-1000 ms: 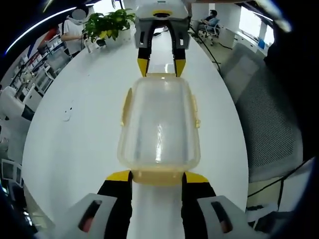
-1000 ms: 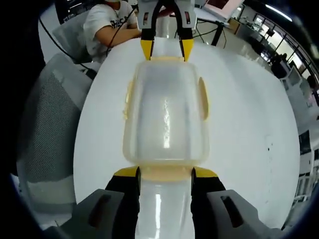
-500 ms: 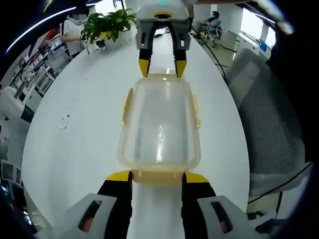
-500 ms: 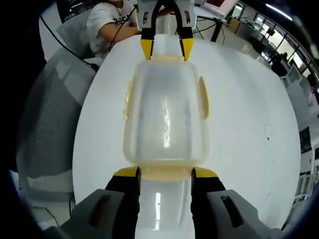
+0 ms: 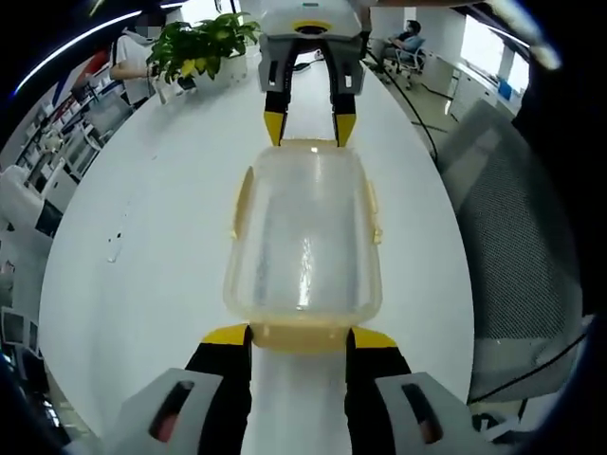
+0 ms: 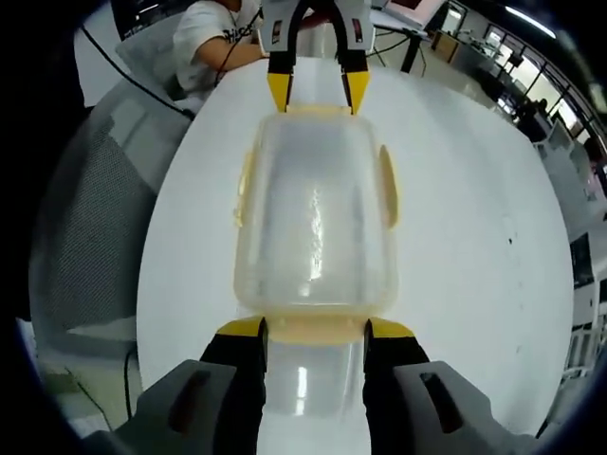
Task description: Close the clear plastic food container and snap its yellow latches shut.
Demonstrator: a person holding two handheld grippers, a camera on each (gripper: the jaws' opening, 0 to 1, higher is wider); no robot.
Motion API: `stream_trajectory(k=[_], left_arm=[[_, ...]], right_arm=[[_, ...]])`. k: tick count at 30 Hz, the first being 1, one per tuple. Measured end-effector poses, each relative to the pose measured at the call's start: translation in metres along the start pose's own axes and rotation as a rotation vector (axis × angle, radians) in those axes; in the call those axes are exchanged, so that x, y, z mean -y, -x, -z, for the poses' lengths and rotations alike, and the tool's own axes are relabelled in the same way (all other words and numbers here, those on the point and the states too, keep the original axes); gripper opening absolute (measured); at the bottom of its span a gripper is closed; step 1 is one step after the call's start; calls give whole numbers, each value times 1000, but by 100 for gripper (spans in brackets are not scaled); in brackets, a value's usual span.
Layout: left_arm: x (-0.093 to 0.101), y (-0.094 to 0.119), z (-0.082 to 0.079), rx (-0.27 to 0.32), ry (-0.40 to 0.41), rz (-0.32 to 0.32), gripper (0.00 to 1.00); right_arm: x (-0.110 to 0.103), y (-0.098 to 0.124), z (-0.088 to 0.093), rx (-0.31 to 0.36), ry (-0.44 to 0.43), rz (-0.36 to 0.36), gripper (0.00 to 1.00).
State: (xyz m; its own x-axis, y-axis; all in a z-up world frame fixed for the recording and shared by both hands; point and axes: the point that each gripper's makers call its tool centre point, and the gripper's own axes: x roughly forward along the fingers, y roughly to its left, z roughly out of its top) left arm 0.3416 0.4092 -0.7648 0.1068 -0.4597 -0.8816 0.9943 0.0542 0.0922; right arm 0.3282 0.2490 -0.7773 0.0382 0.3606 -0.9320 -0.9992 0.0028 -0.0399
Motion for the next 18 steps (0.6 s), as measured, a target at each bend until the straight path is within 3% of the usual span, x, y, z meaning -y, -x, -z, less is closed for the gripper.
stream_trajectory(k=[18], left_arm=[[6,-28,-42,-14,-16,19,33]], right_arm=[[-6,13,49,-4,-23,-3,37]])
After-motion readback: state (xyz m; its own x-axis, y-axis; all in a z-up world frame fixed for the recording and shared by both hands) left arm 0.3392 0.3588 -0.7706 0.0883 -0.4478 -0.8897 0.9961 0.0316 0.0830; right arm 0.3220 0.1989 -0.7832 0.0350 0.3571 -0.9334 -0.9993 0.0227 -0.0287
